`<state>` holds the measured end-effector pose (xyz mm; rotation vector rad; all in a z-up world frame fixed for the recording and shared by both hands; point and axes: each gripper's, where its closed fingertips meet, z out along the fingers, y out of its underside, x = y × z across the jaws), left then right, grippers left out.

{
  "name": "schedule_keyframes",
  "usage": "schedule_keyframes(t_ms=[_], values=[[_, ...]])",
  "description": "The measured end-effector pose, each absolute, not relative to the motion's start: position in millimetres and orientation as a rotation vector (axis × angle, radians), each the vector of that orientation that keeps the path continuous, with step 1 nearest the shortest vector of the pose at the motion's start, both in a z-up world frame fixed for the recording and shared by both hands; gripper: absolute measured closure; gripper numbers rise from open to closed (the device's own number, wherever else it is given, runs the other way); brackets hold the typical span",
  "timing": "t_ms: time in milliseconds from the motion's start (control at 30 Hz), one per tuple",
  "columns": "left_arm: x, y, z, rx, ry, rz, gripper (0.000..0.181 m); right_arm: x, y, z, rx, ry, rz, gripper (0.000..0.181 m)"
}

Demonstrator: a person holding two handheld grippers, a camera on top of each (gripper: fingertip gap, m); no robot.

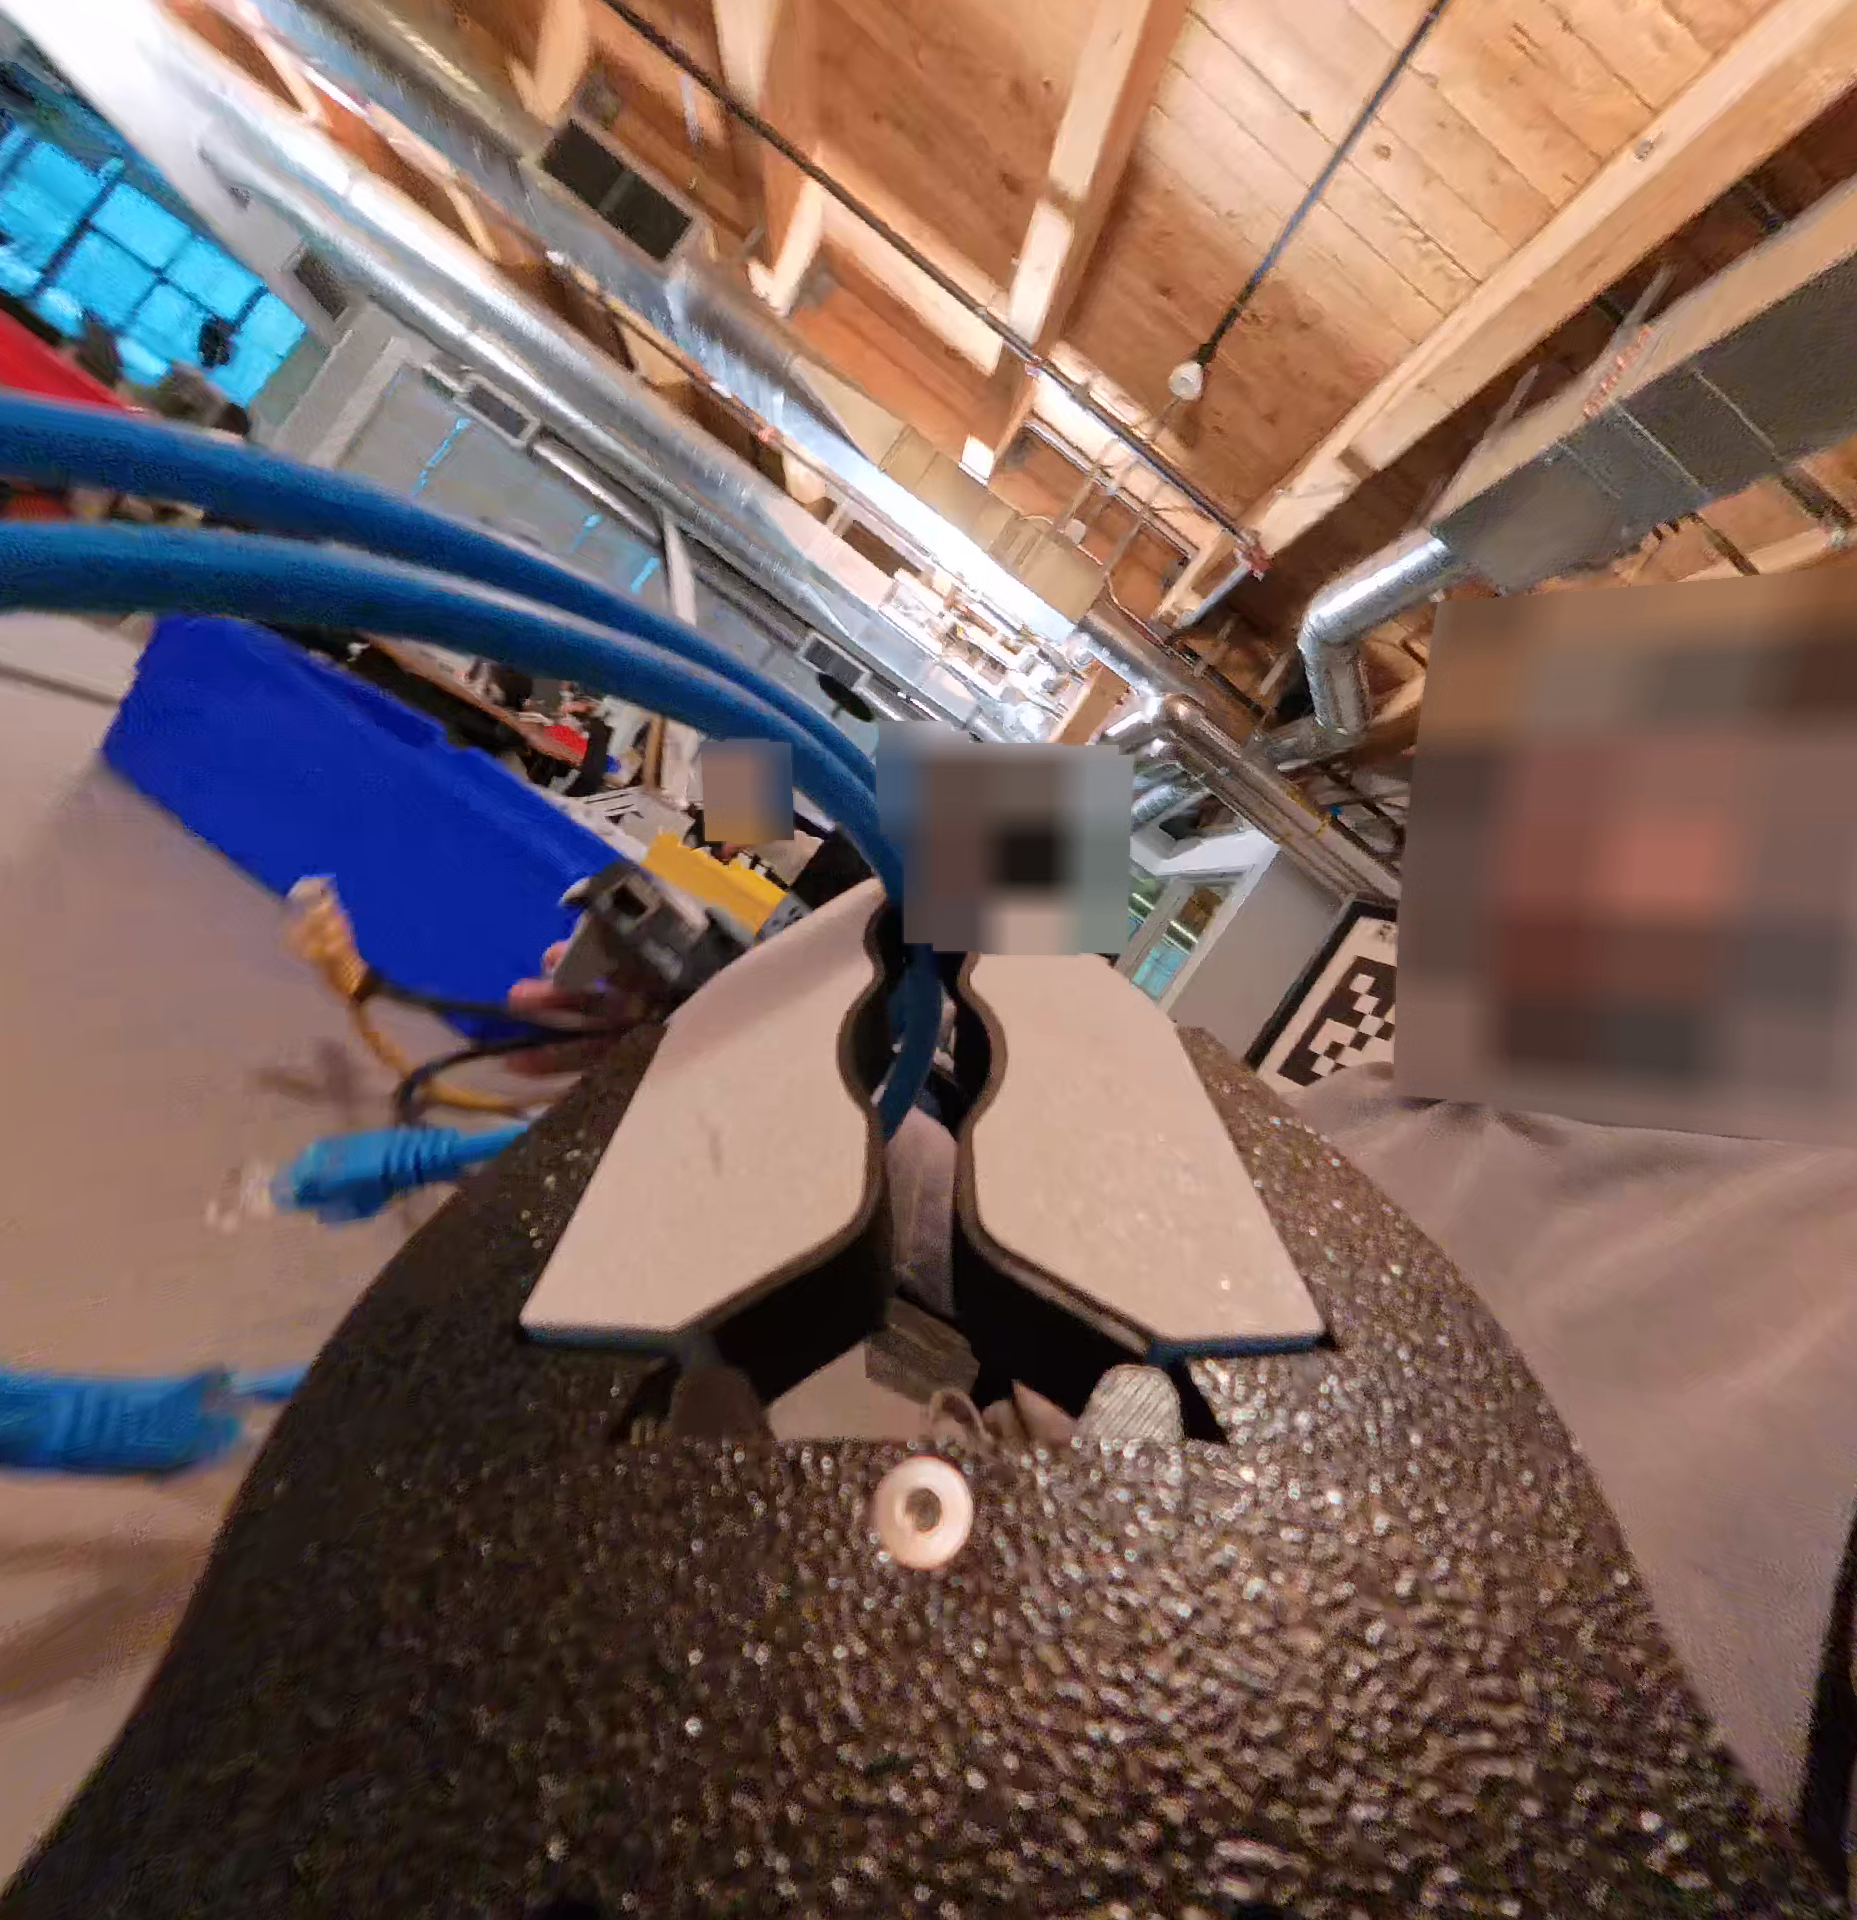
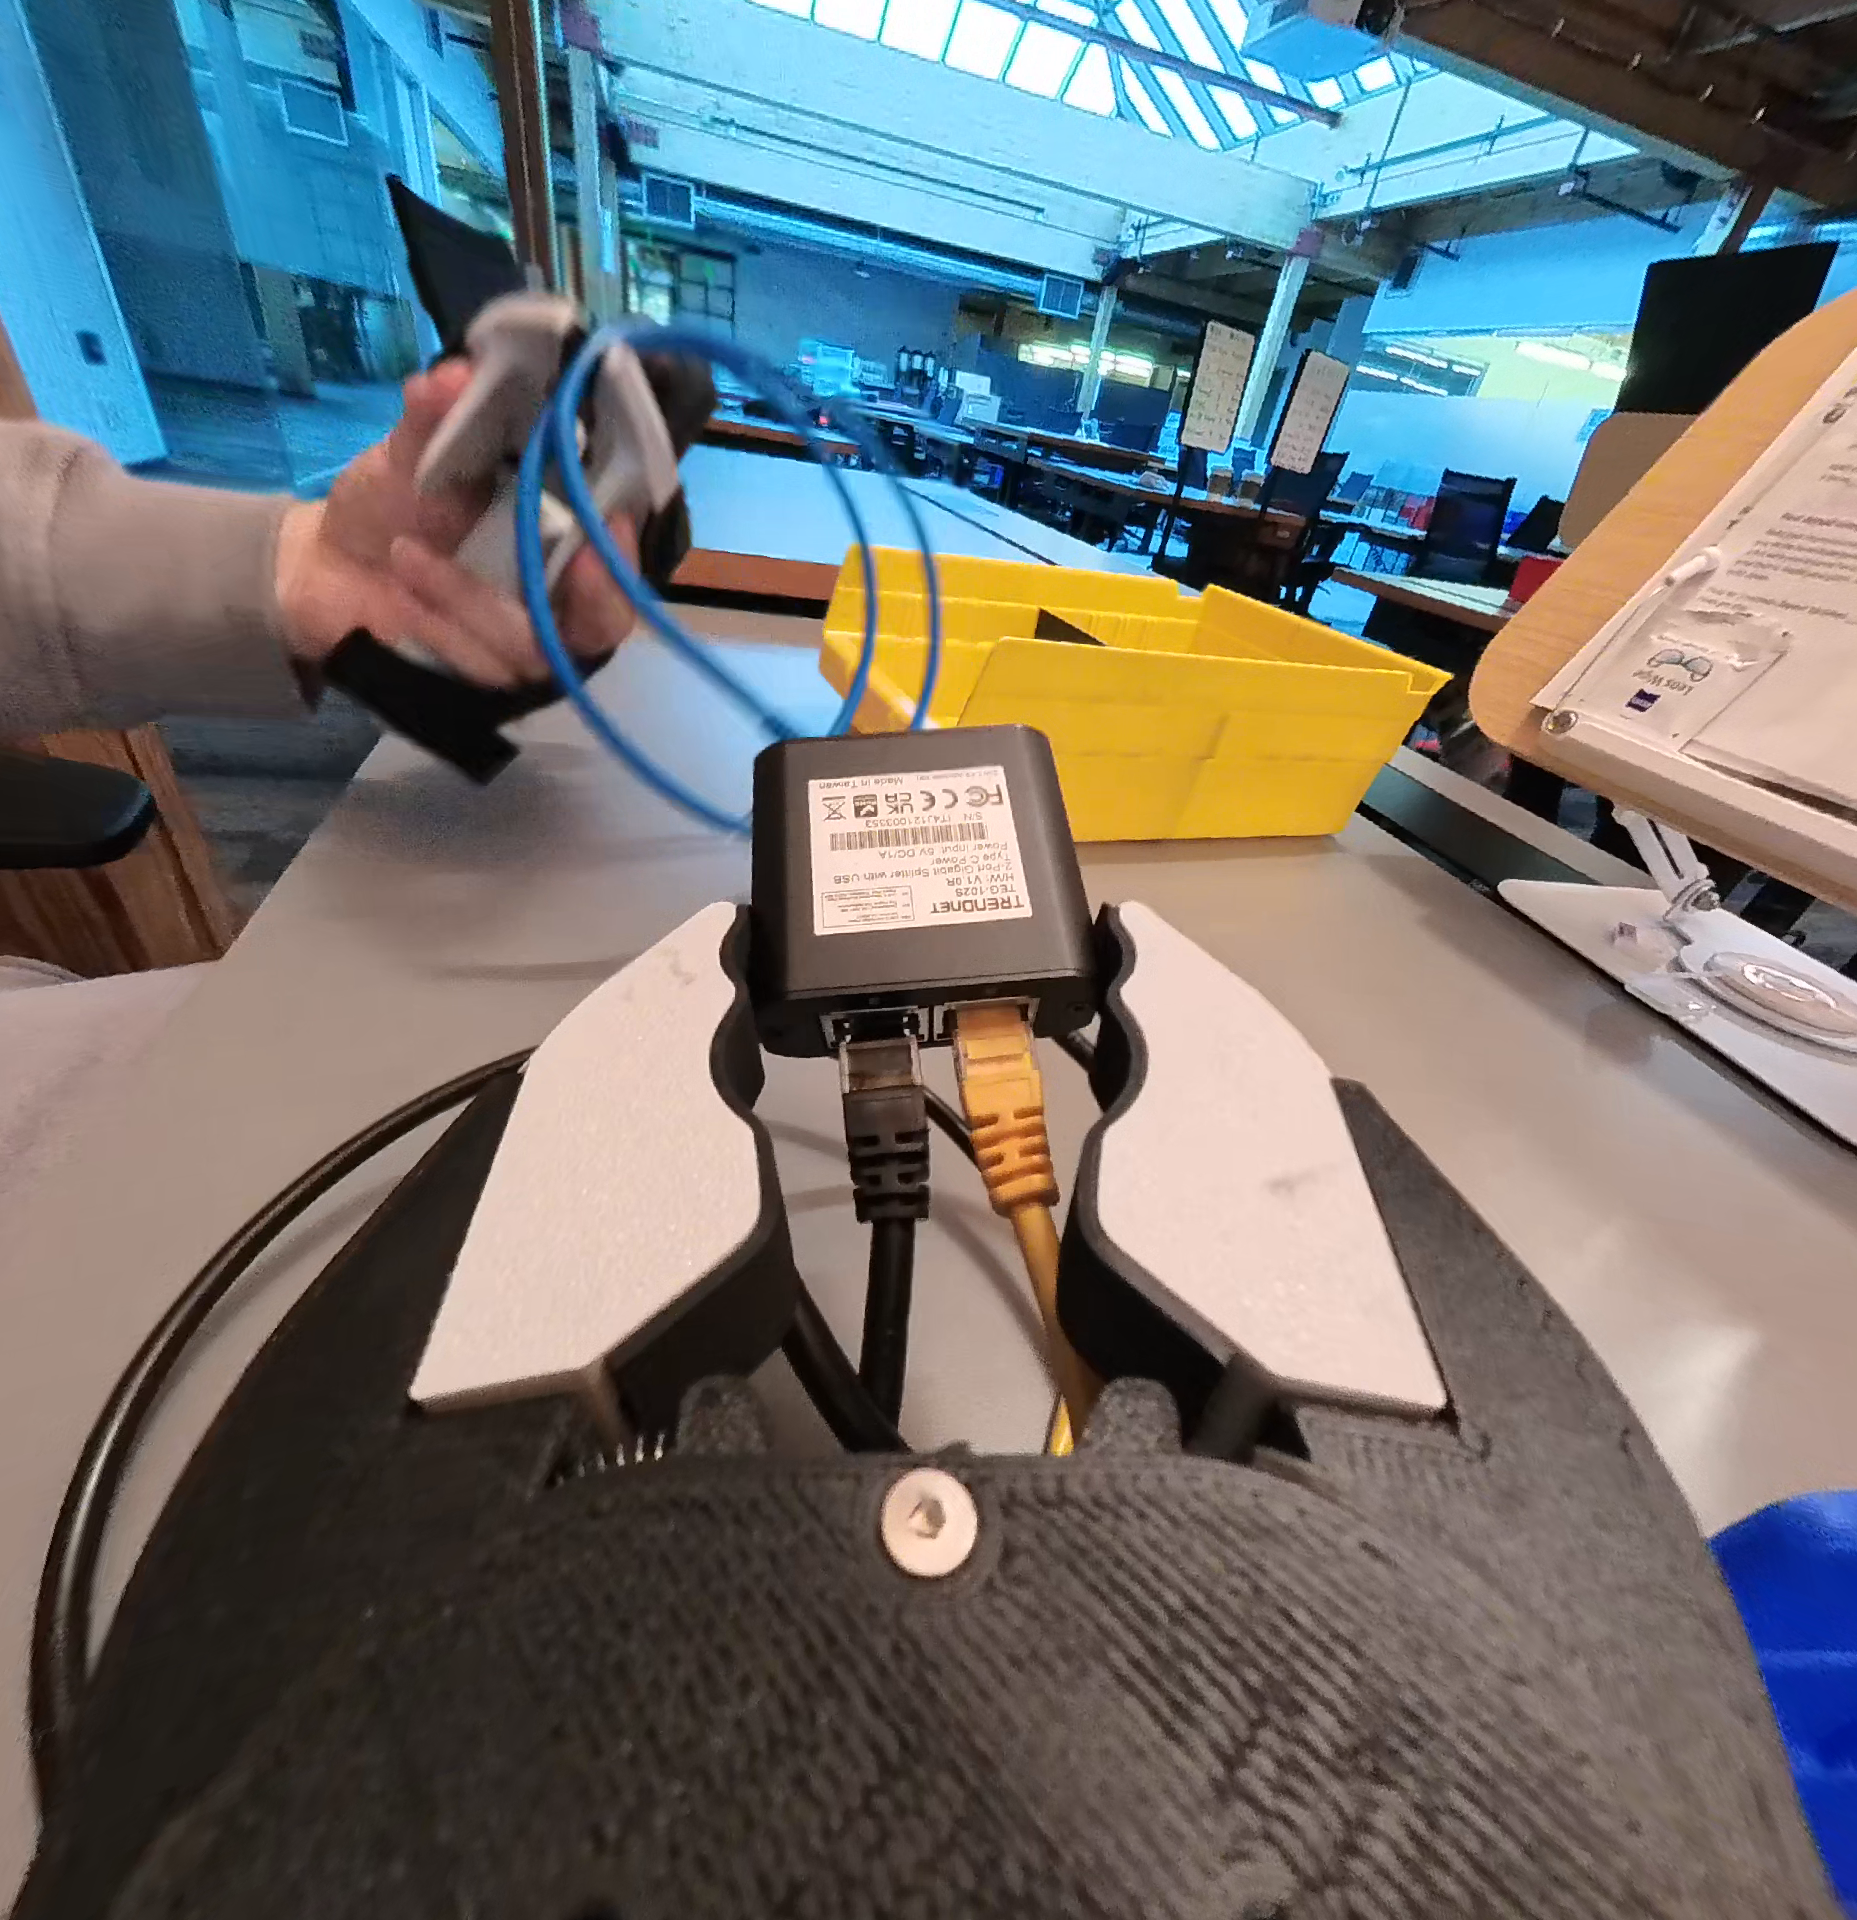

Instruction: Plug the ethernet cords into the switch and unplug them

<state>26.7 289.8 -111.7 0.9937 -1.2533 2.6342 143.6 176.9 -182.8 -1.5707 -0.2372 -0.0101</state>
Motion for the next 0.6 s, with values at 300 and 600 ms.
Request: schedule_keyframes(t_ms=[300, 600], values=[[-11.2, 346.8, -203.1, 1.706, -1.387, 2.308, 0.175, 138.4, 179.6, -187.6, -1.602, -0.278, -0.015, 0.119], [-60.0, 358.9, -276.5, 2.134, -2.048, 1.134, 0.149, 141.0, 179.2, -186.4, -1.598, -0.256, 0.015, 0.119]])
